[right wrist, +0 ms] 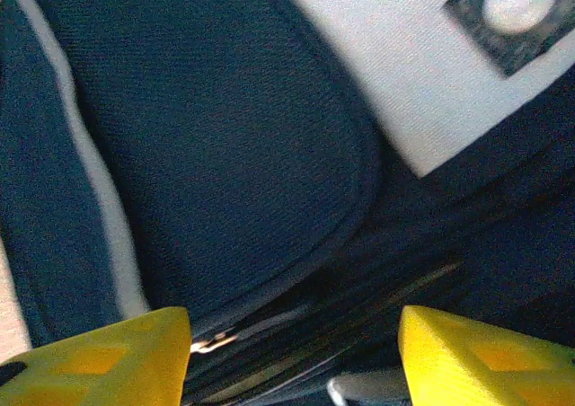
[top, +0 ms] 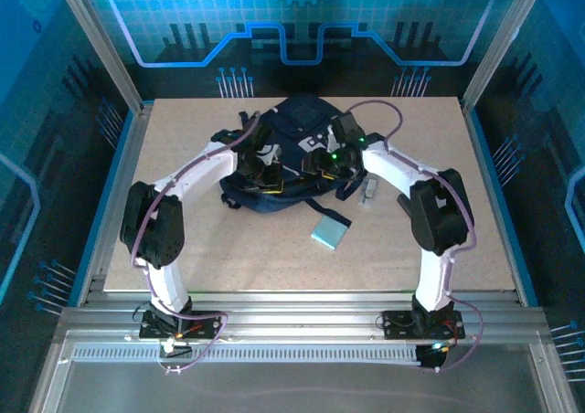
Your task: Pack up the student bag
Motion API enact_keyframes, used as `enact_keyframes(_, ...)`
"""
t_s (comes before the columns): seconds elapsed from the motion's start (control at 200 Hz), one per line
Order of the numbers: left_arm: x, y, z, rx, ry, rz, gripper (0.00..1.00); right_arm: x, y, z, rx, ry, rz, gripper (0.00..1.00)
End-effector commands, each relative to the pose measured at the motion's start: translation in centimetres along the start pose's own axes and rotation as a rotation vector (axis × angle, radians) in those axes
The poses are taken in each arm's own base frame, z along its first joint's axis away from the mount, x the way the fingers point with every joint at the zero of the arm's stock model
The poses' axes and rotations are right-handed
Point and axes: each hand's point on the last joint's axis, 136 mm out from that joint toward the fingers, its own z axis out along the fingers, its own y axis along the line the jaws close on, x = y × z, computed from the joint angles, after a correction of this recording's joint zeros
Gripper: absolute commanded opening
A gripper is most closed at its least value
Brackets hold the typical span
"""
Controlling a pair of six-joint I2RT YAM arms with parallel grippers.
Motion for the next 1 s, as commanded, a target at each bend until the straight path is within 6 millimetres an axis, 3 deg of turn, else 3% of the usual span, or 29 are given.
enact_keyframes(0.0,-0.5,-5.3,-1.8,0.147,-0.027,0.041,0.00,2.0,1.4,-0.9,-0.147,0.054,0.123,0.64)
enact_keyframes(0.21,-1.4,-7.2,-0.6,0.189,-0.069,0.047,0.00,4.5,1.2,-0.4,-0.267,0.101,0.307,0.65)
enact_keyframes(0.385,-1.2,-8.4,-0.1,0.216,-0.072,0.055,0.00,4.8,1.1,0.1,-0.308,0.094,0.398,0.65)
enact_keyframes(0.505,-1.1,-9.1,-0.4,0.233,-0.096,0.059,0.00,5.1,2.7,0.6,-0.401,0.129,0.448,0.65)
enact_keyframes(0.685,-2.6,-8.8,-0.7,0.193,-0.174,0.069,0.00,6.5,2.4,-1.3,-0.381,0.116,0.451,0.66)
enact_keyframes(0.805,-3.8,-10.2,-1.2,0.237,-0.209,0.074,0.00,7.2,2.7,-3.2,-0.390,0.107,0.441,0.66)
enact_keyframes(0.906,-4.2,-11.2,-1.7,0.263,-0.221,0.086,0.00,6.9,2.5,-4.1,-0.359,0.059,0.424,0.67)
enact_keyframes(0.996,-3.6,-12.2,-2.0,0.287,-0.216,0.106,0.00,5.9,2.1,-3.7,-0.352,0.031,0.432,0.67)
